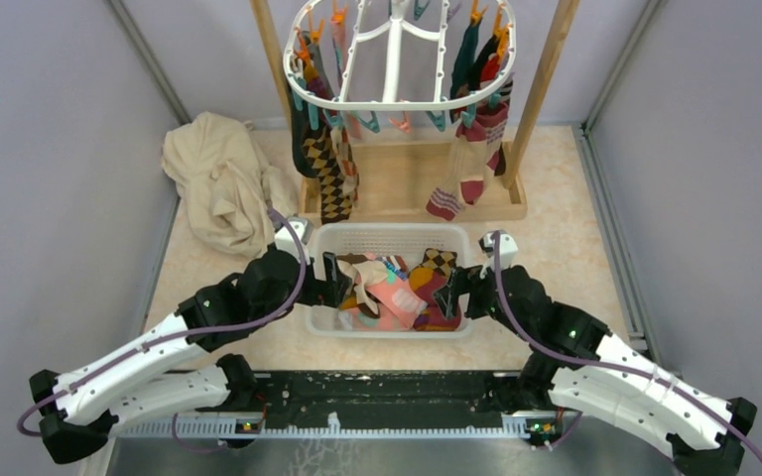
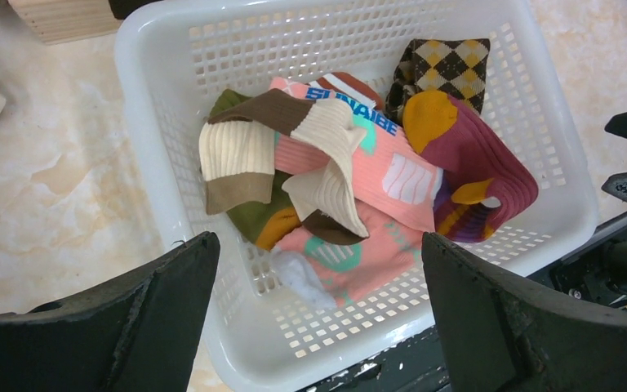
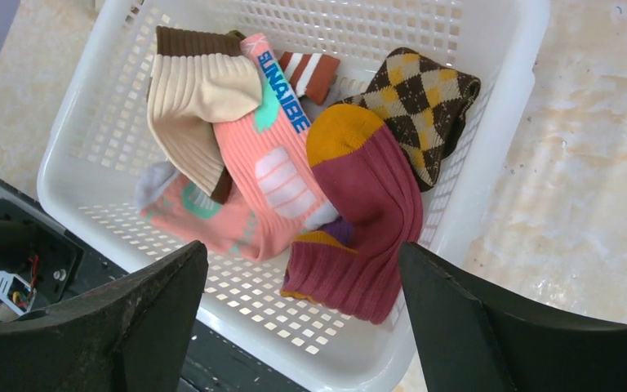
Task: Remove the socks clipped to the hanger
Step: Remove the sock from the hanger.
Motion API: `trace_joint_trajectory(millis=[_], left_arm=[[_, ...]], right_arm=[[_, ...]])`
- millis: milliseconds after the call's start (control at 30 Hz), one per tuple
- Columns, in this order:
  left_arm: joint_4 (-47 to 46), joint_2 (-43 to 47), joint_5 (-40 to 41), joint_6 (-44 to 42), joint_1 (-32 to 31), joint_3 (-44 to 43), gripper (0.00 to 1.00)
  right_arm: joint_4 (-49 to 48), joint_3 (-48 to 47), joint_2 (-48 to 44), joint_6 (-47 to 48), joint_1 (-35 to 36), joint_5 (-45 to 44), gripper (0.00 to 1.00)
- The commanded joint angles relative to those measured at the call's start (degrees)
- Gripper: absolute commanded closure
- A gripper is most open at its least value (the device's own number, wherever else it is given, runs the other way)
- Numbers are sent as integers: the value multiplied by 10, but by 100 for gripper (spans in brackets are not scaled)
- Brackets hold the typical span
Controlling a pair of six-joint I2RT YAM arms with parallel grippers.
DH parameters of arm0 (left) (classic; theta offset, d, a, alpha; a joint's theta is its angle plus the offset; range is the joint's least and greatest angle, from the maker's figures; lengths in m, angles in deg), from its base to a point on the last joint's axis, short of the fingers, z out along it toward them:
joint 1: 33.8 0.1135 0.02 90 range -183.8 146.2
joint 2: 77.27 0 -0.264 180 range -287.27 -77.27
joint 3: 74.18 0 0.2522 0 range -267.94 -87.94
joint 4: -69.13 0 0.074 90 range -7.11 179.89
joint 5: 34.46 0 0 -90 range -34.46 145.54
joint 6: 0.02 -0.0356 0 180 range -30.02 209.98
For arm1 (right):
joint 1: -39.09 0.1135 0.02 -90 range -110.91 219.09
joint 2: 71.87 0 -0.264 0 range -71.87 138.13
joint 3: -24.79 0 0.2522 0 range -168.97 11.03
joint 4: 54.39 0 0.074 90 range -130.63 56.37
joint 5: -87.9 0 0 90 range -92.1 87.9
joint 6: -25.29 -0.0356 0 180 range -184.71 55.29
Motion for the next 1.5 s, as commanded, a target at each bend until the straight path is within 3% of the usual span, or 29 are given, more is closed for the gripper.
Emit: trace_joint_trajectory(millis=[0,300,500,867,1267,1467], left_arm=[[21,19,6,21,-2,0,1],[44,44,-25,27,-3,8,1],[106,48,-57,36,-3,-6,1],[80,86,-123,1,-3,-1,1],[66,-12,-159,4,-3,-13,1],[78,-52,-89,41,-2,-69,1]], right_arm=[[1,-6,-7,-32,4,-17,13],[18,-21,31,-36,5,-30,12],[43,-41,55,-62,5,-57,12],[111,-64,60,-133,4,-72,11],[13,-128,208,-83,4,-33,9],[-46,-126,255,-81,4,19,9]])
